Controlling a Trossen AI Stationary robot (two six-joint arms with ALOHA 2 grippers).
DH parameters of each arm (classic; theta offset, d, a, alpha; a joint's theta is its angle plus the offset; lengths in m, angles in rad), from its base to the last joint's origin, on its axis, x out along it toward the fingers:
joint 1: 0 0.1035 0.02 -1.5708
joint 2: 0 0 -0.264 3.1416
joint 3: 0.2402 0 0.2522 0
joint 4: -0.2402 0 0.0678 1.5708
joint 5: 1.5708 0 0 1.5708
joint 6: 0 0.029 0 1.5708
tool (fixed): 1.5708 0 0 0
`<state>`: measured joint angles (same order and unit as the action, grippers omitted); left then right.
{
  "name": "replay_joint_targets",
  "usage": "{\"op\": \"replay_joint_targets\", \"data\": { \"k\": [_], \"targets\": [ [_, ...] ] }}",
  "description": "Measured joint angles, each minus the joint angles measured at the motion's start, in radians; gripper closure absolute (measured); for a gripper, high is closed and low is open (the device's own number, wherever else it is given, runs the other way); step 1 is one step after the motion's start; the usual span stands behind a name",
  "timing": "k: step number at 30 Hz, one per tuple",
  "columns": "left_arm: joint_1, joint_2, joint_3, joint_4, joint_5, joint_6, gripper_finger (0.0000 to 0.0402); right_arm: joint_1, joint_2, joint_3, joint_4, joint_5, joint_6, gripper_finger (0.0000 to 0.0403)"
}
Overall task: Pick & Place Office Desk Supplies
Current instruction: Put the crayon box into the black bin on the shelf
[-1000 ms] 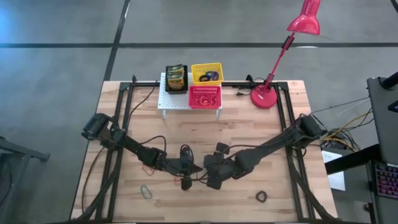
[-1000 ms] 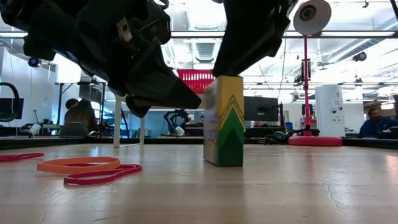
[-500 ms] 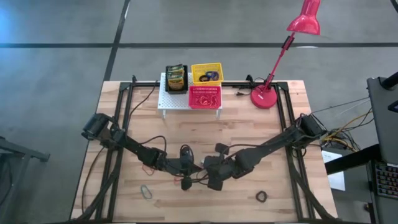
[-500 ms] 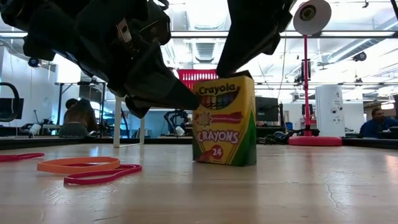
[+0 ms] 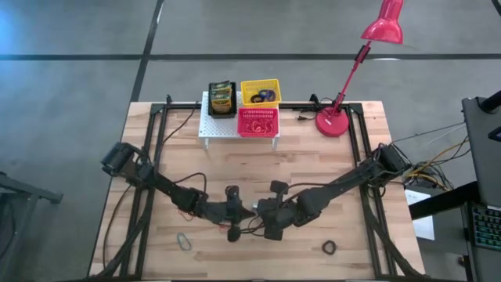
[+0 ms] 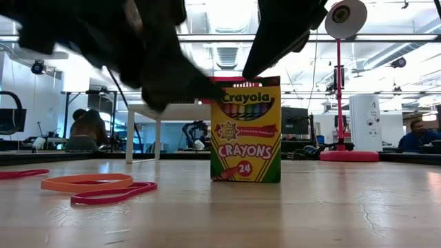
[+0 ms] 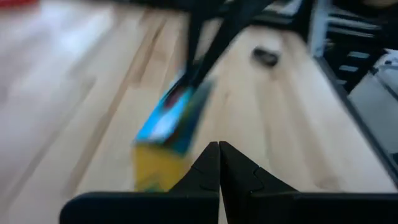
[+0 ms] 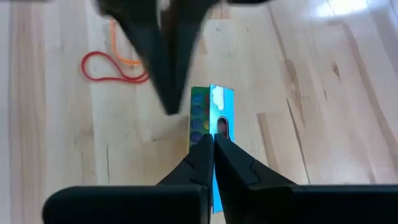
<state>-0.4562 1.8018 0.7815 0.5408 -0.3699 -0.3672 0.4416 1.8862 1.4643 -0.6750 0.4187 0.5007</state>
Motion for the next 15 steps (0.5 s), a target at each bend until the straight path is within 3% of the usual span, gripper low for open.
{"op": "replay_joint_targets", "data": {
  "k": [8,11,15],
  "targets": [
    [-0.048,-0.020,0.053,0.003,-0.161,0.306,0.0387,0.000,0.000,0.003,0.002,0.000,-0.029,0.0394],
    [-0.034,-0.020,0.049,-0.004,-0.162,0.364,0.0351,0.000,0.000,0.004,0.005,0.000,-0.030,0.0394],
    [-0.013,-0.020,0.050,-0.012,-0.157,0.393,0.0272,0.000,0.000,0.004,0.005,0.000,-0.034,0.0394]
  ]
}}
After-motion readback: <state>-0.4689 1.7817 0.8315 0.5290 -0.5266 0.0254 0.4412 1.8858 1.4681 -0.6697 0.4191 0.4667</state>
